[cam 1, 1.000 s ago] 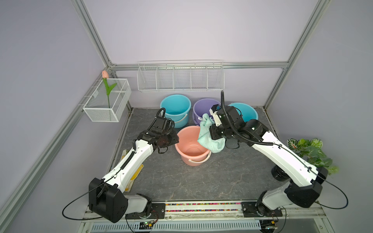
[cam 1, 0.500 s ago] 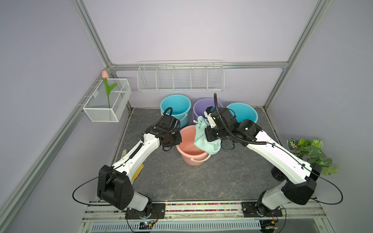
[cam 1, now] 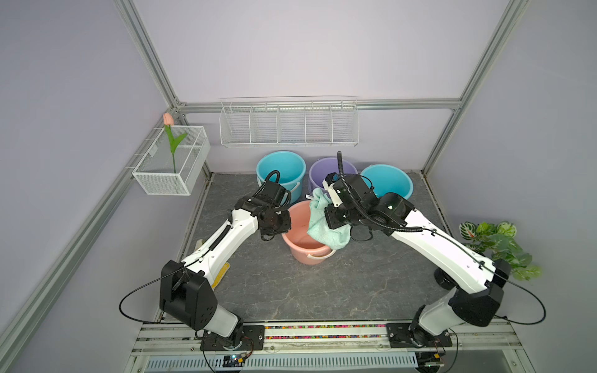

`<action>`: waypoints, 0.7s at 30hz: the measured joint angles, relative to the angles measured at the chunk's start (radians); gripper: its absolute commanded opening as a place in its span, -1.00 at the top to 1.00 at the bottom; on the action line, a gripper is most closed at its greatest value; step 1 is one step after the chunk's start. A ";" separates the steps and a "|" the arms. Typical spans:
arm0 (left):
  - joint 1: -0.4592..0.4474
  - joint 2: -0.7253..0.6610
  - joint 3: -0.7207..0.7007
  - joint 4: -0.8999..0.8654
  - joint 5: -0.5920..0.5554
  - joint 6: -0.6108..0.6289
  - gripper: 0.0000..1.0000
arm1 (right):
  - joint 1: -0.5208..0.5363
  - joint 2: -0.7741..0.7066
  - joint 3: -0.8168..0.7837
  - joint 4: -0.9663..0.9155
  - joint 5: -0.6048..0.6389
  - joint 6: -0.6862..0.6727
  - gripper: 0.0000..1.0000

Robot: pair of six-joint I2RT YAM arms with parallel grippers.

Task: Wipe the inside of the bucket with a cloth
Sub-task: Pick up the bucket from the center of the board.

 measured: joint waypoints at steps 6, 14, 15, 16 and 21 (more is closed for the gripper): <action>-0.002 0.013 0.008 -0.016 -0.006 0.009 0.65 | 0.008 0.020 0.006 0.002 0.000 0.000 0.86; -0.007 0.013 0.009 -0.023 -0.010 0.018 1.00 | 0.016 0.026 0.010 0.004 0.001 0.000 0.87; -0.010 0.012 0.009 -0.023 -0.013 0.018 1.00 | 0.016 0.026 0.010 0.005 0.001 0.000 0.87; -0.014 0.010 0.009 -0.022 -0.018 0.018 1.00 | 0.017 0.026 0.010 0.008 0.001 -0.001 0.87; -0.067 -0.035 0.006 0.001 -0.052 0.025 1.00 | 0.021 0.018 -0.022 0.068 0.002 -0.017 0.87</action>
